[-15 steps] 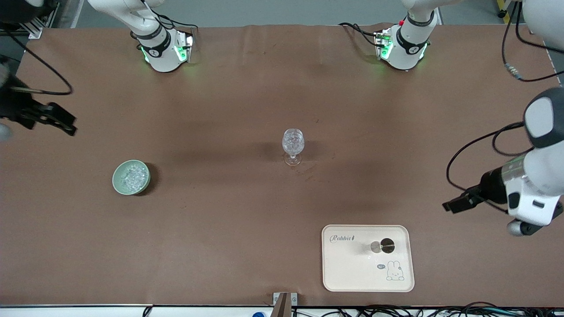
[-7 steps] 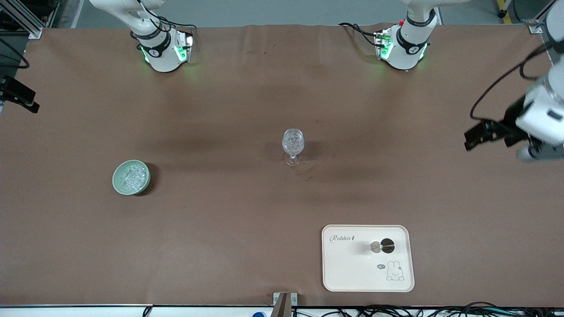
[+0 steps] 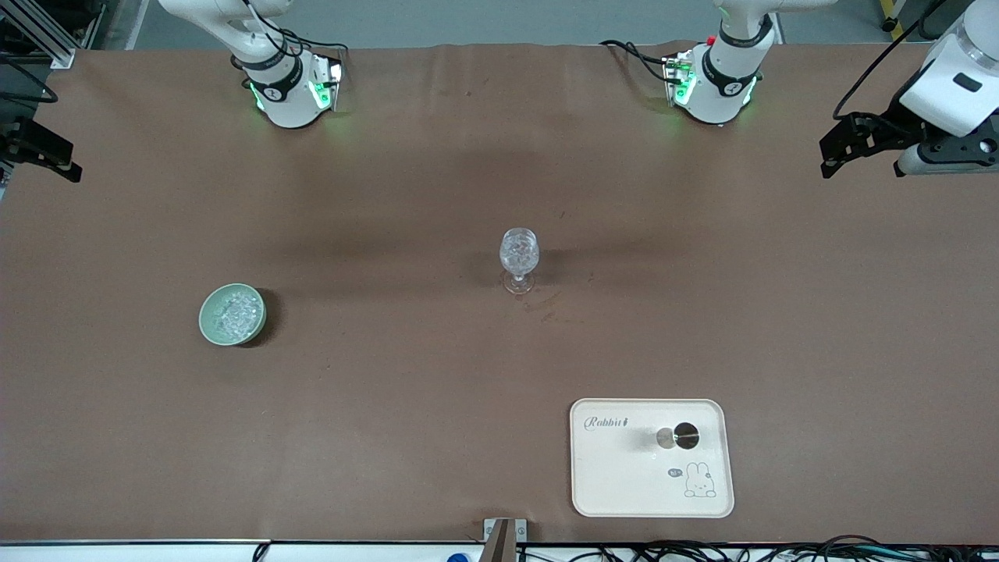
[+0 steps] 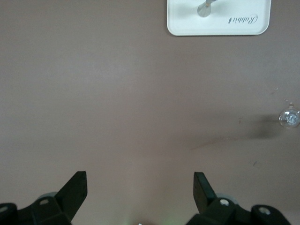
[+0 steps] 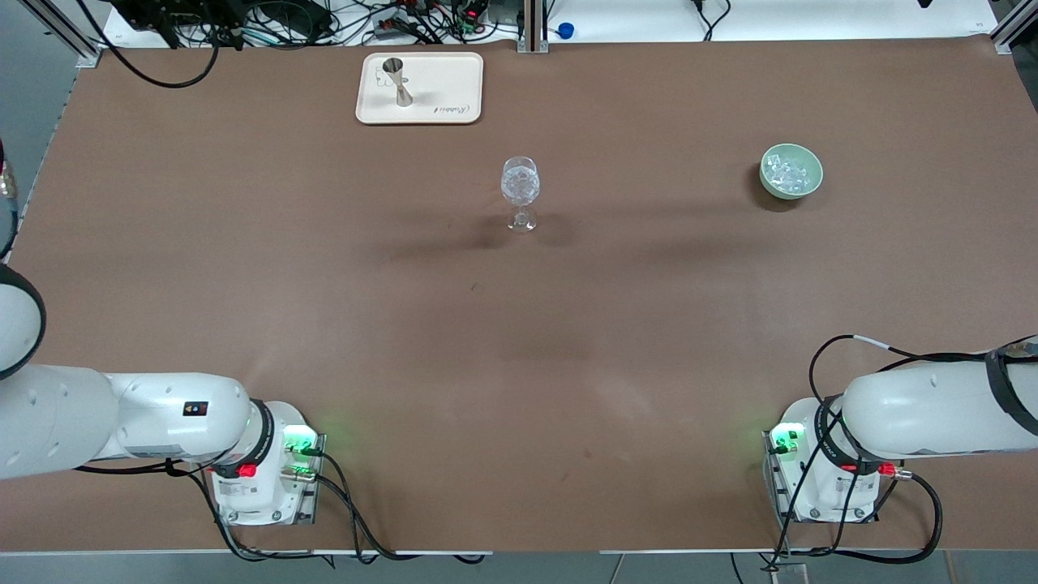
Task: Pour wine and add ice with both arms
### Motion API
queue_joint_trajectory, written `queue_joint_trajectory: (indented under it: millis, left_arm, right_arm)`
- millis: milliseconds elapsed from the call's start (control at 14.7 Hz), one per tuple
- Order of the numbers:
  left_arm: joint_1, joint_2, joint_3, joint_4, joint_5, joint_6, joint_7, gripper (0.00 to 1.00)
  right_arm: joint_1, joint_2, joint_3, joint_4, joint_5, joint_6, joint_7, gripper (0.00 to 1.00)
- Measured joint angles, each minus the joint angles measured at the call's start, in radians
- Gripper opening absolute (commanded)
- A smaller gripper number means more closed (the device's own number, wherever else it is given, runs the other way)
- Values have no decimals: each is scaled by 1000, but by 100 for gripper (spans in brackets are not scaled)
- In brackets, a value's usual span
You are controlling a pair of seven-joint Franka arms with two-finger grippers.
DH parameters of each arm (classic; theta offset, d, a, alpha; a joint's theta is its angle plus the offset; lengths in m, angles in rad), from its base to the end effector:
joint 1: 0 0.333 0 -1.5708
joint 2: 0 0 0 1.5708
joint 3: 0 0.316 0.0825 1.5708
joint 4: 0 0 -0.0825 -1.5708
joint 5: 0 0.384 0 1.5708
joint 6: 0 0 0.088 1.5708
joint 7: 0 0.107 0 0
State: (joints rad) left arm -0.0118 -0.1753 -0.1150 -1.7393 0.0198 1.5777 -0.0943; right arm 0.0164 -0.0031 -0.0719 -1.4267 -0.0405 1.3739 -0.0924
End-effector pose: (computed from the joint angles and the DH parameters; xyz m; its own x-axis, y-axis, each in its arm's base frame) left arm 0.4950 -0.0662 0.6373 0.9994 -0.0312 0.0163 -0.0305 -0.9988 -0.0385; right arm 0.5307 -0.0345 0.6760 0.9982 0.0290 -0.0530 0.0309 -0.9989 0.0351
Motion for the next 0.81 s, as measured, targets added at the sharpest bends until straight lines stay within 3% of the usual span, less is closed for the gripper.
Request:
queue_joint_trajectory:
  millis: [814]
  left_arm:
    - [-3, 66, -4, 91, -19, -22, 5, 100]
  right_arm:
    - [-2, 0, 1, -10, 12, 30, 1, 100]
